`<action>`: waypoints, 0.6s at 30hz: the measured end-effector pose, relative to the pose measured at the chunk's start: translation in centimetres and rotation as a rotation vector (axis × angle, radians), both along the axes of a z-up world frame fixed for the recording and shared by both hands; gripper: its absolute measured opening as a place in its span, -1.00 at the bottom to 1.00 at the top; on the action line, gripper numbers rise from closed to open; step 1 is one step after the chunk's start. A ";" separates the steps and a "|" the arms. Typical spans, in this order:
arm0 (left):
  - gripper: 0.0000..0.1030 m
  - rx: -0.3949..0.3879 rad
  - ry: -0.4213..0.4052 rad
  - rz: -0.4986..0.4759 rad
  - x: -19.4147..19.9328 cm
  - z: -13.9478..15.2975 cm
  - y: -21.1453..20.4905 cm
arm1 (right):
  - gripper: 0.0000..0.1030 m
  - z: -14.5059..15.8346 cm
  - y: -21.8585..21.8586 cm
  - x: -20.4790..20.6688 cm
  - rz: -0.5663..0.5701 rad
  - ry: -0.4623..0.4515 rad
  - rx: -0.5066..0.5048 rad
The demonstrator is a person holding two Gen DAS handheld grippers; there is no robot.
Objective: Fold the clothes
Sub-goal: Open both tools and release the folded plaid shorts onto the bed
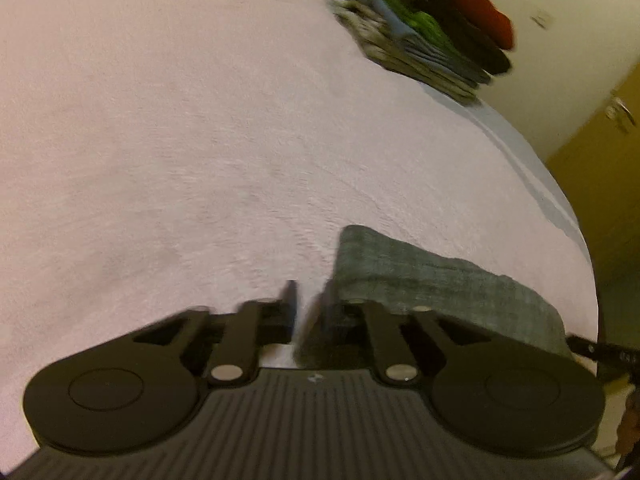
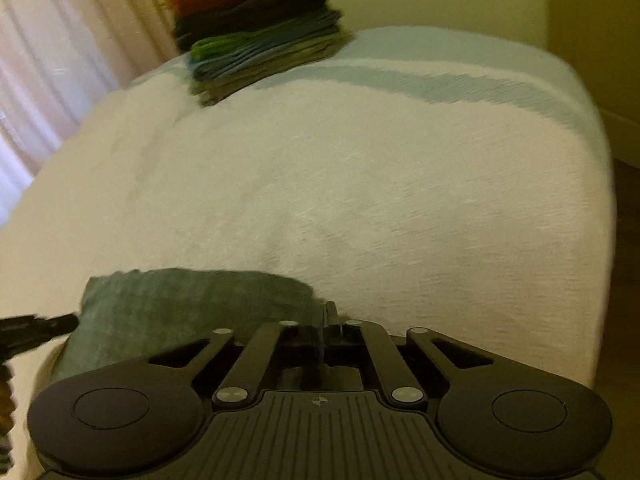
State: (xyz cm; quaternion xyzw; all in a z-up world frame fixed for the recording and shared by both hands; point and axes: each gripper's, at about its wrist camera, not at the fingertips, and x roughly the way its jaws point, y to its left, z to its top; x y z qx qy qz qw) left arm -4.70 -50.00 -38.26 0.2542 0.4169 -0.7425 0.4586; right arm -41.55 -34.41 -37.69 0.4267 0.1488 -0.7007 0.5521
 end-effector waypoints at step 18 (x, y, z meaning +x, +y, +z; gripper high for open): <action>-0.45 0.196 -0.269 -0.090 -4.4 6.2 9.8 | 0.31 4.1 7.3 3.6 0.032 -0.062 0.135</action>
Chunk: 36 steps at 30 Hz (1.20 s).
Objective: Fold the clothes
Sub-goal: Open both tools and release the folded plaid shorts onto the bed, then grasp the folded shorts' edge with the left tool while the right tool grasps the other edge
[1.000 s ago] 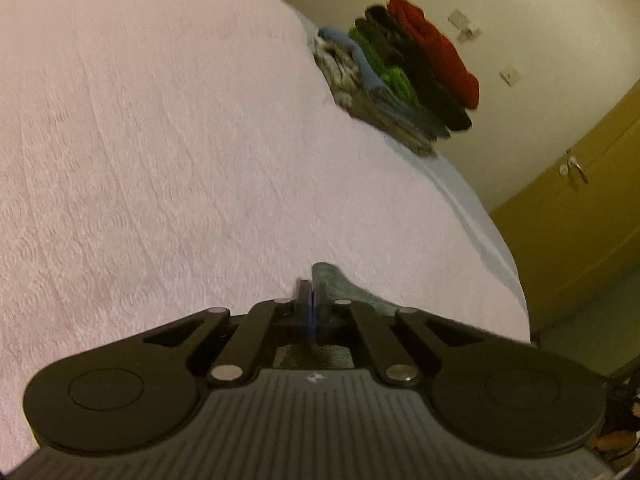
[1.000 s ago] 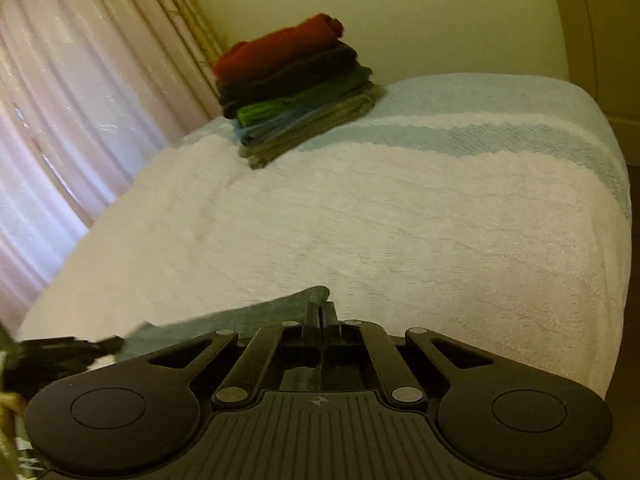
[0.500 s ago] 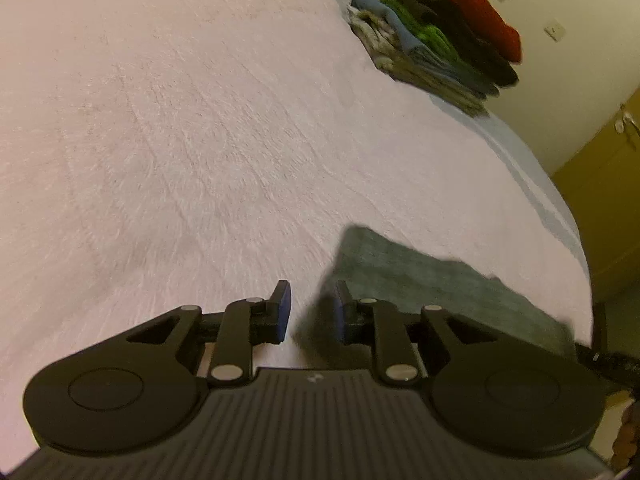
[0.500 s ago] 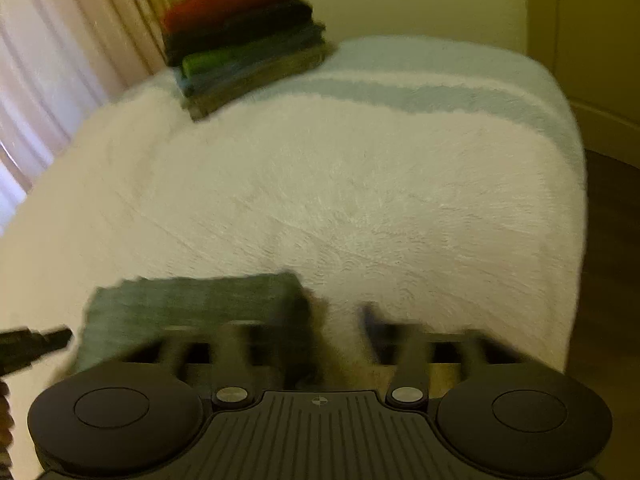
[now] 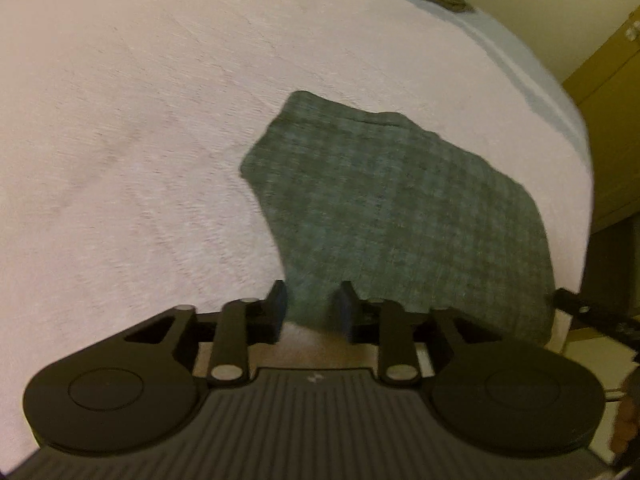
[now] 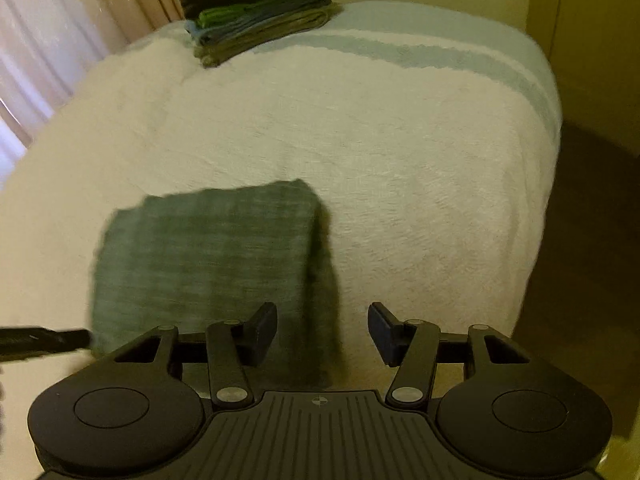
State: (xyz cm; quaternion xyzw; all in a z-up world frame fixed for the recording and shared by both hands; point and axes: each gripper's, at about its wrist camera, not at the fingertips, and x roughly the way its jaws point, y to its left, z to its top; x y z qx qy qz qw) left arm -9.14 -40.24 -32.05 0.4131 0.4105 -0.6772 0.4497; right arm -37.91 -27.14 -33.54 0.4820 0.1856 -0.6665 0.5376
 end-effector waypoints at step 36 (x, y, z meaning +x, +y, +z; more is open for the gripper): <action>-0.18 0.183 0.703 0.158 6.4 -9.3 -7.4 | 0.36 -9.3 -7.1 -8.9 0.088 -0.694 -0.116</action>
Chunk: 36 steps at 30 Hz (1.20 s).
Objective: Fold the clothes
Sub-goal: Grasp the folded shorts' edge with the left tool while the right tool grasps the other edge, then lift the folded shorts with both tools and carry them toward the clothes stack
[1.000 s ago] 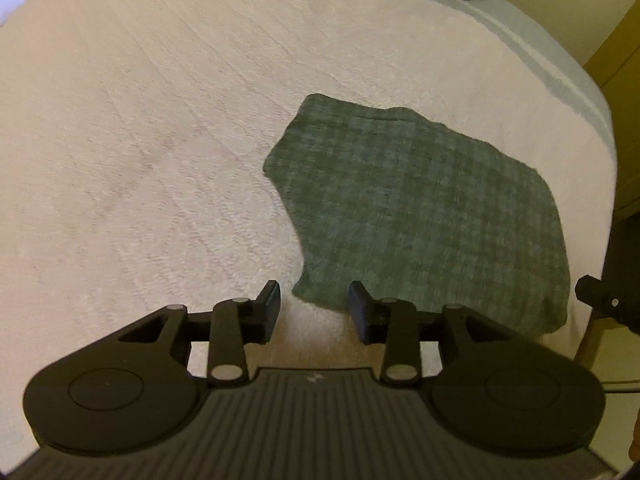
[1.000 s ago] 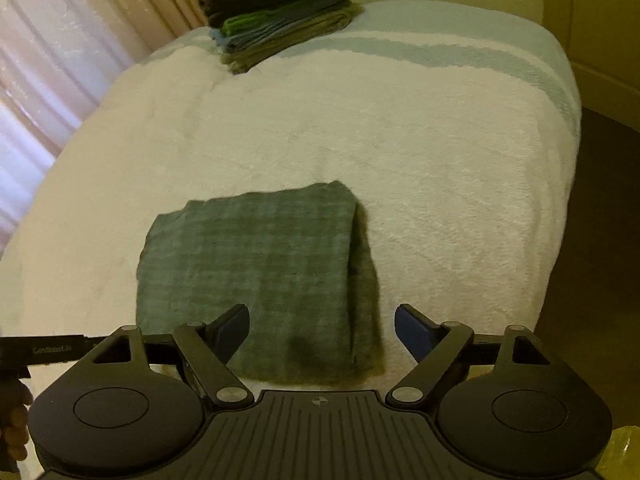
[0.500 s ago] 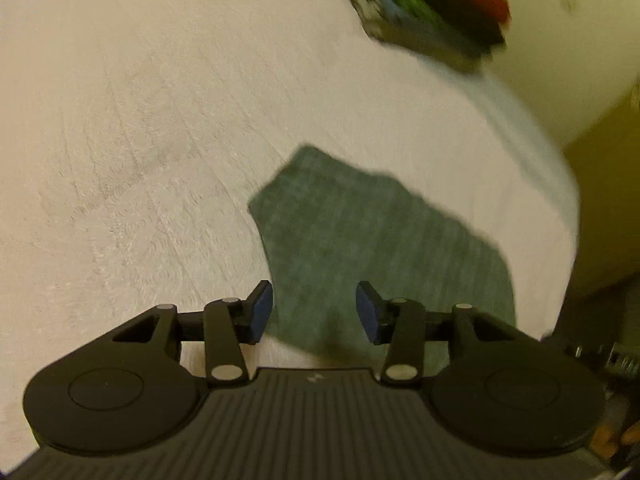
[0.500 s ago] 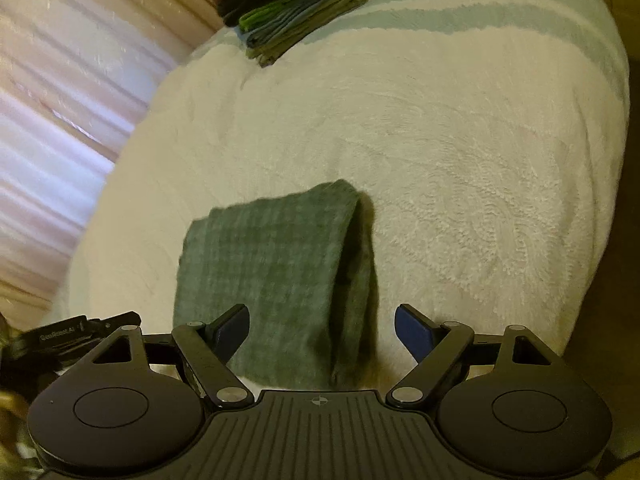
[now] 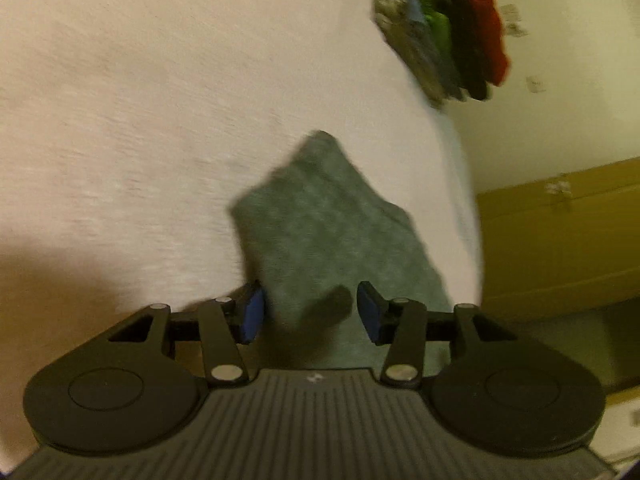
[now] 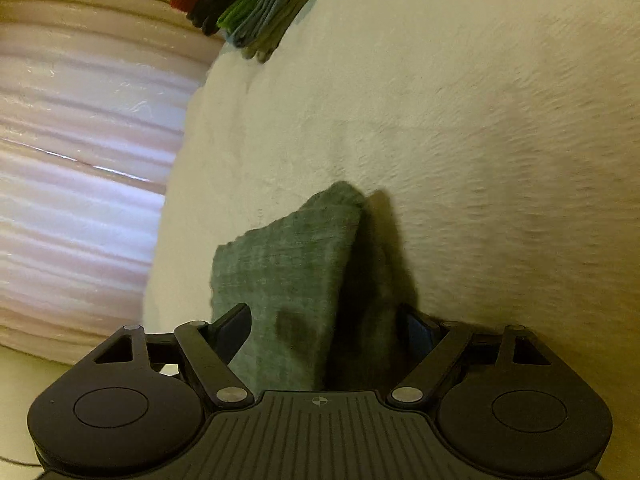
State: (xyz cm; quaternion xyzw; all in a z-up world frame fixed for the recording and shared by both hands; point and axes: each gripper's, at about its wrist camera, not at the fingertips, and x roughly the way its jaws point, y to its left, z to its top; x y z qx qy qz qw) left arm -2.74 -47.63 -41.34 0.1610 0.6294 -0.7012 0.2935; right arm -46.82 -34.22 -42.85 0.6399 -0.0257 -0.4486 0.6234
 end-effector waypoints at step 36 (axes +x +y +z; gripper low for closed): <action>-0.89 -0.484 0.140 0.337 -26.0 27.2 -22.7 | -0.79 29.3 -40.7 -20.0 0.368 -0.012 -0.254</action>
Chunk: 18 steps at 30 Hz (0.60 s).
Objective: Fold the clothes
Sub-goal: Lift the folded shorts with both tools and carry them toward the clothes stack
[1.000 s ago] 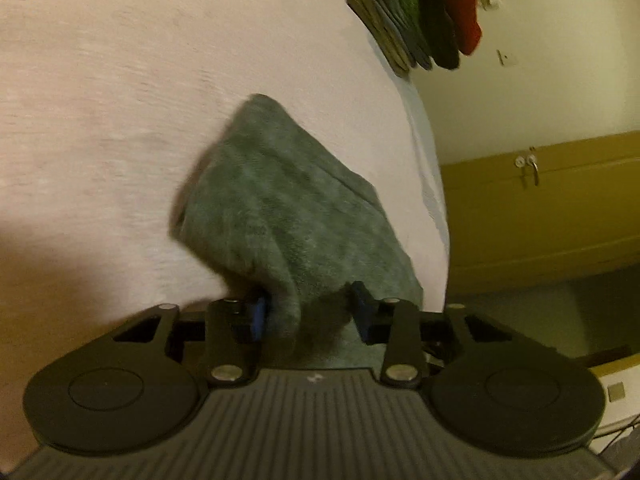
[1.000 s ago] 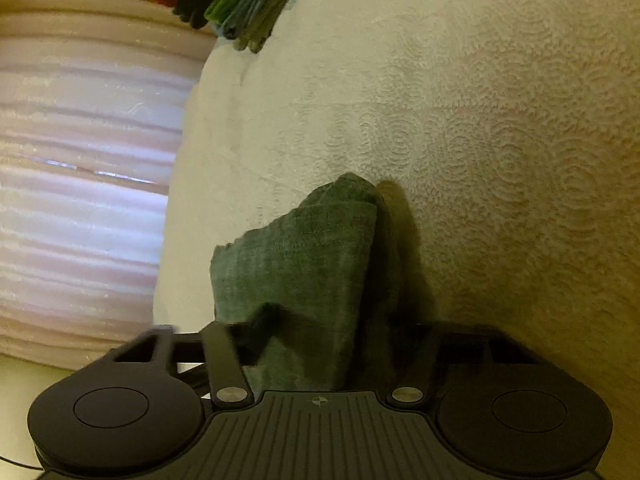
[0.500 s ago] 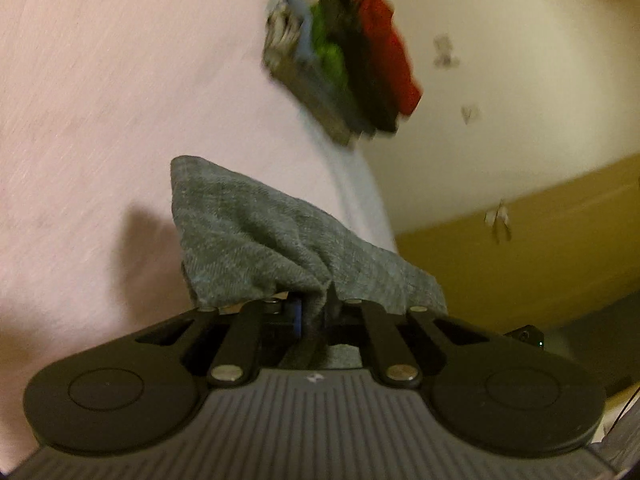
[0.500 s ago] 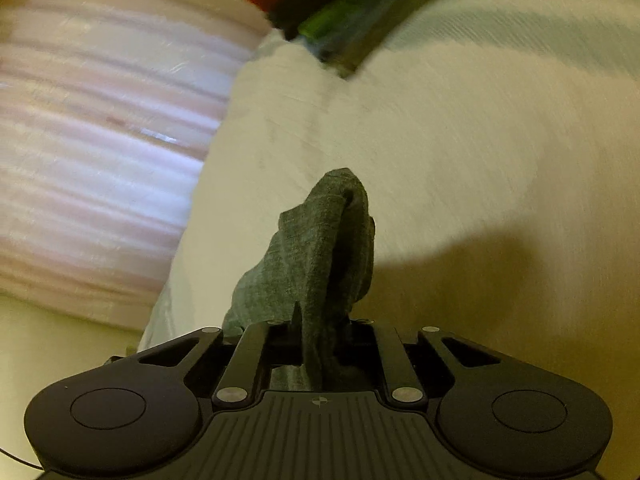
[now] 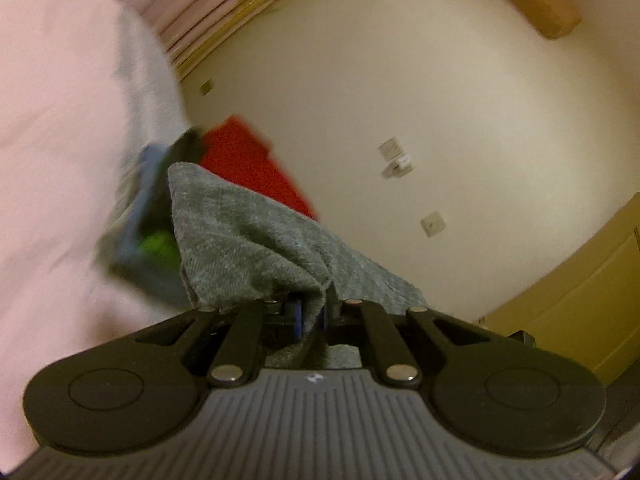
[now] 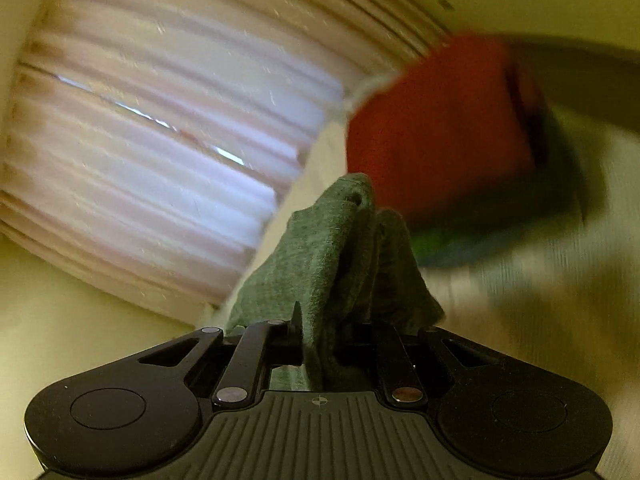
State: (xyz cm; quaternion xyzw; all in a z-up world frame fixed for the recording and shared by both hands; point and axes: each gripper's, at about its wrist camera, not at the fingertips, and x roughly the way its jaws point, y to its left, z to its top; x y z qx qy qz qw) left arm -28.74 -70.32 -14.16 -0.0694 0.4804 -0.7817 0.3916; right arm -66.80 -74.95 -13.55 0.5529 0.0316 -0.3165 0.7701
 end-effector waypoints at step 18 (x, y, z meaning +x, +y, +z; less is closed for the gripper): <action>-0.84 0.083 -0.192 0.091 -5.8 -2.2 -20.3 | -0.79 -5.3 -23.7 -4.4 -0.023 0.039 0.089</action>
